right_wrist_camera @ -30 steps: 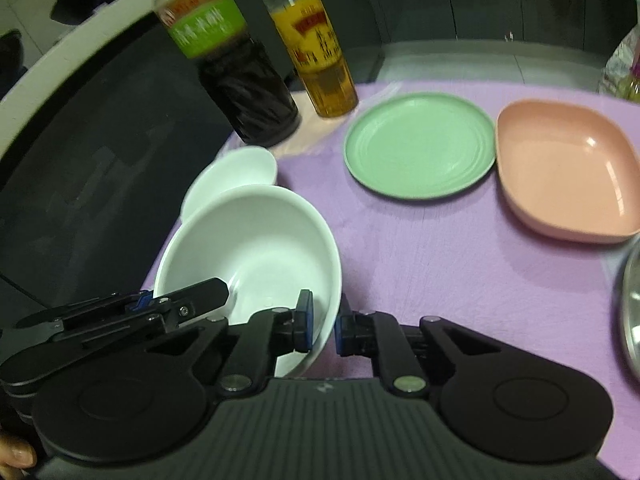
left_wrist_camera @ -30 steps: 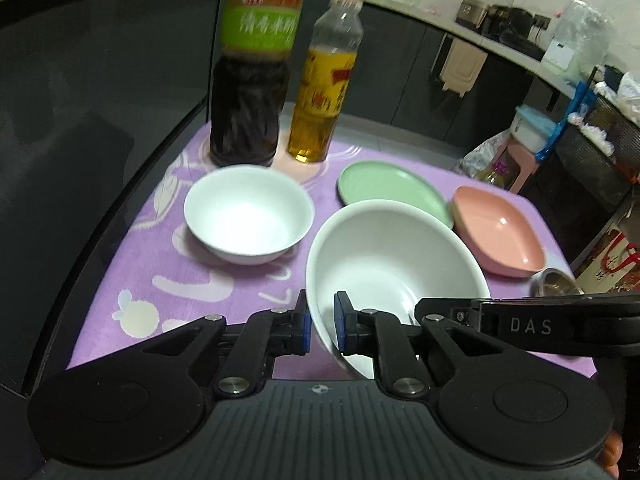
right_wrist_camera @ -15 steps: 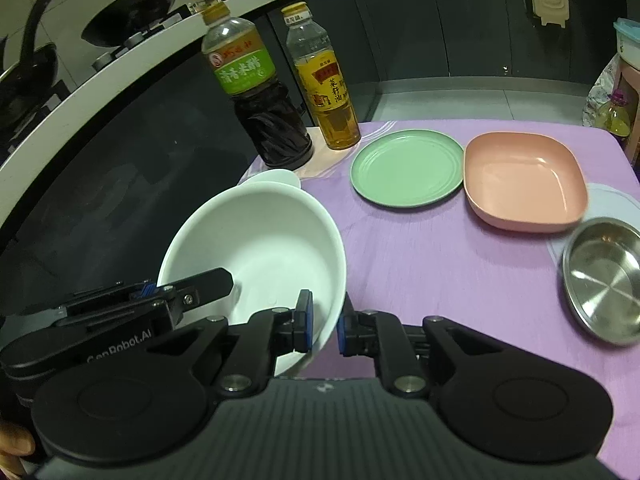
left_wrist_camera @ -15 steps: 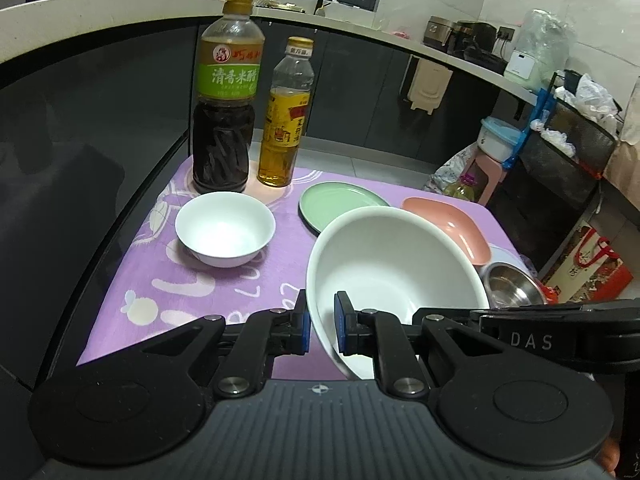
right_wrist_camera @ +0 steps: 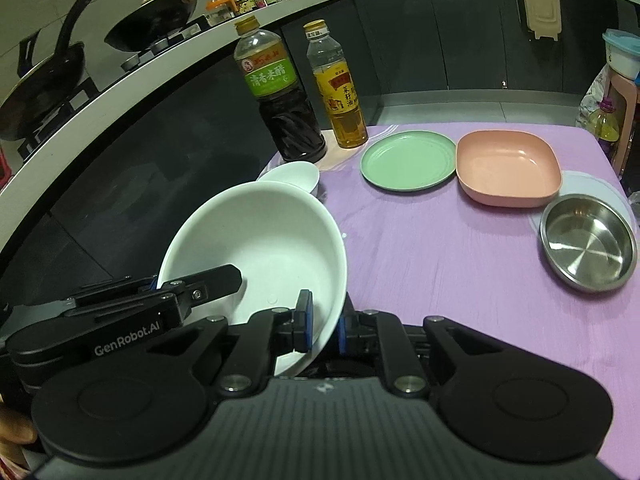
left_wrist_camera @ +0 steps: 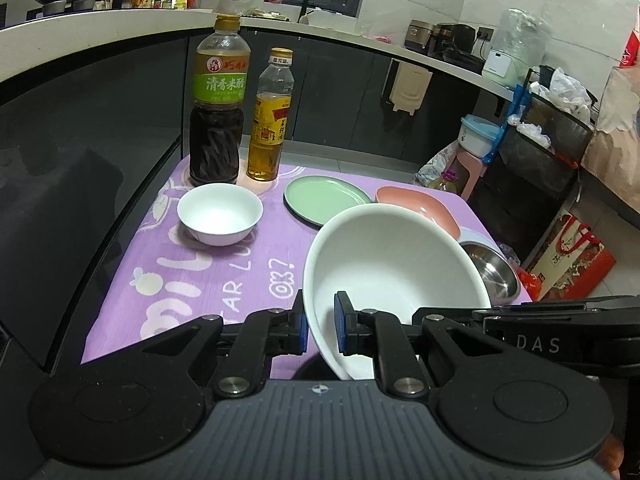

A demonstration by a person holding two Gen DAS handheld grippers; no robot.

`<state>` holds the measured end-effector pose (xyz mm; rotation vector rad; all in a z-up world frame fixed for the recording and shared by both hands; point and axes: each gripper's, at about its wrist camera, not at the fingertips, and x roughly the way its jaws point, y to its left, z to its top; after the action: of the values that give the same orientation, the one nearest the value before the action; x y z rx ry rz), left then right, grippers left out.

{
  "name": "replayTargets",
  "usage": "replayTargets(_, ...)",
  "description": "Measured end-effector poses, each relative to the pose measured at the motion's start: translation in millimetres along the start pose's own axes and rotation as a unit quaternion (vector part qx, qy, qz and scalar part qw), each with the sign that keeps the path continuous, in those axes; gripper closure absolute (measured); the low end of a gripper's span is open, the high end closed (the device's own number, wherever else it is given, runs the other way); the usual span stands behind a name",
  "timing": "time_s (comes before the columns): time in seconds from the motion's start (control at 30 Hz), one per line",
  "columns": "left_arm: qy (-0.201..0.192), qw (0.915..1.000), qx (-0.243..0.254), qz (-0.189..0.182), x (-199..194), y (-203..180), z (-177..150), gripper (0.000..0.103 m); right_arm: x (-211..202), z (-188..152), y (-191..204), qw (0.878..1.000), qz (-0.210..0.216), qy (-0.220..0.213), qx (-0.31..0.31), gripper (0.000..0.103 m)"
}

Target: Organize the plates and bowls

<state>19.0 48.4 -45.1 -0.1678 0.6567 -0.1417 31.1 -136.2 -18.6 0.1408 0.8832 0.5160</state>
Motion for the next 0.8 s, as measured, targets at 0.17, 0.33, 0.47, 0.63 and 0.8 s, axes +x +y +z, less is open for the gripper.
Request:
replayTargets(0.17, 0.011, 0.9999, 0.003, -0.002, -7.4, -2.0, -11.6, 0.092, -6.6, -13.7, 4.4, 1.000, -0.003, 0.008, 0.000, 0.089)
replayTargets(0.33, 0.022, 0.9997, 0.004, -0.008, -11.7, -3.5, -22.7, 0.092, -10.2, -26.2, 5.5, 1.000, -0.007, 0.018, 0.006, 0.089)
replayTargets(0.47, 0.027, 0.9994, 0.018, -0.009, -17.0, -10.3, -32.8, 0.092, -16.9, -34.0, 6.4, 1.000, -0.015, 0.019, 0.004, 0.088)
replayTargets(0.63, 0.041, 0.9987, 0.030, -0.008, -18.2, -16.0, -42.2, 0.091, -20.3, -44.2, 2.1, 0.999, -0.021, 0.026, 0.015, 0.088)
replayTargets(0.8, 0.056, 0.9978, 0.036, -0.006, -15.6, -18.7, -50.2, 0.091, -19.7, -52.1, 0.1, 0.999, -0.026, 0.036, 0.020, 0.088)
